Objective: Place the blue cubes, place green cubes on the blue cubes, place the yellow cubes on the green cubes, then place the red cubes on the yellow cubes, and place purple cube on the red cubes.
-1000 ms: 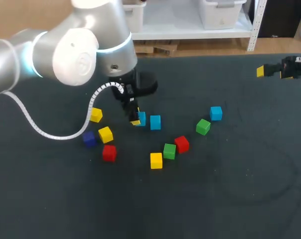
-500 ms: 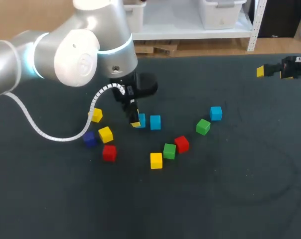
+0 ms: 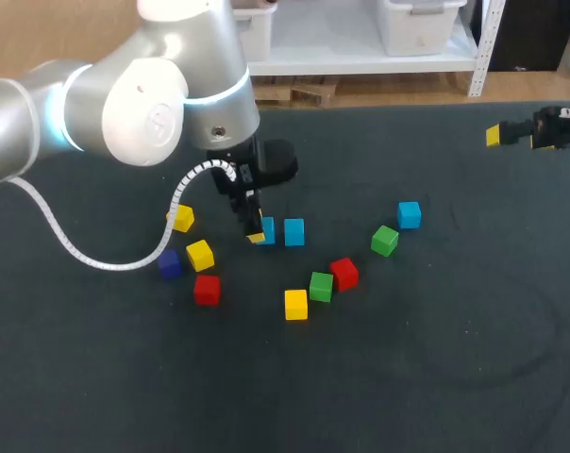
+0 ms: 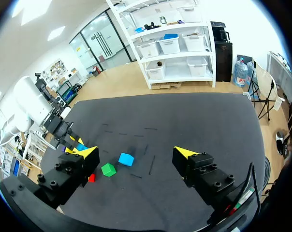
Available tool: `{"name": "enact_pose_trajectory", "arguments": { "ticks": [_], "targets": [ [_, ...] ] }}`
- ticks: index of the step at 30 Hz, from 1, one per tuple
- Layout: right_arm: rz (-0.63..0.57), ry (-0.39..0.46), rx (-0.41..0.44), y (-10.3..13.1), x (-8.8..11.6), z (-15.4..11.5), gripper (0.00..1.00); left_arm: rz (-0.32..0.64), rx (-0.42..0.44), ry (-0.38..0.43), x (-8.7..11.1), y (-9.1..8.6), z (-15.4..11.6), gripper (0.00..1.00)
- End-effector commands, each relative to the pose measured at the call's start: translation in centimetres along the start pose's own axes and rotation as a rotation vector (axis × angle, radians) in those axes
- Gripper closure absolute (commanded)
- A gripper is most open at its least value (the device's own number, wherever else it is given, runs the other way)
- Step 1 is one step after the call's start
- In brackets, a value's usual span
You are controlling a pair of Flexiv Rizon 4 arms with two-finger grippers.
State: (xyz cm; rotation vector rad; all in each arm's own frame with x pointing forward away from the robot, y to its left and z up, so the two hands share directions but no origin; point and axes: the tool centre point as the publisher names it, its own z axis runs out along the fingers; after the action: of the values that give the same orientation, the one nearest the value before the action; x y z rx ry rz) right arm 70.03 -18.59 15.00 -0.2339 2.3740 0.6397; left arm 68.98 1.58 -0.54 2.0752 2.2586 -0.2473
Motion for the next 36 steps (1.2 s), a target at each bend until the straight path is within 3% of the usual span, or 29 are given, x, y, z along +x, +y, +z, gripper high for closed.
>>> {"name": "enact_pose_trajectory", "arguments": {
  "ticks": [1, 36],
  "targets": [
    [0.0, -0.001, 0.003, 0.05, 0.01, 0.02, 0.0, 0.001, 0.004, -0.001, -0.08, 0.21, 0.15, 1.0],
    [0.0, -0.001, 0.003, 0.05, 0.01, 0.02, 0.0, 0.012, 0.011, 0.005, 0.01, 0.16, 0.21, 1.0]
  ]
}}
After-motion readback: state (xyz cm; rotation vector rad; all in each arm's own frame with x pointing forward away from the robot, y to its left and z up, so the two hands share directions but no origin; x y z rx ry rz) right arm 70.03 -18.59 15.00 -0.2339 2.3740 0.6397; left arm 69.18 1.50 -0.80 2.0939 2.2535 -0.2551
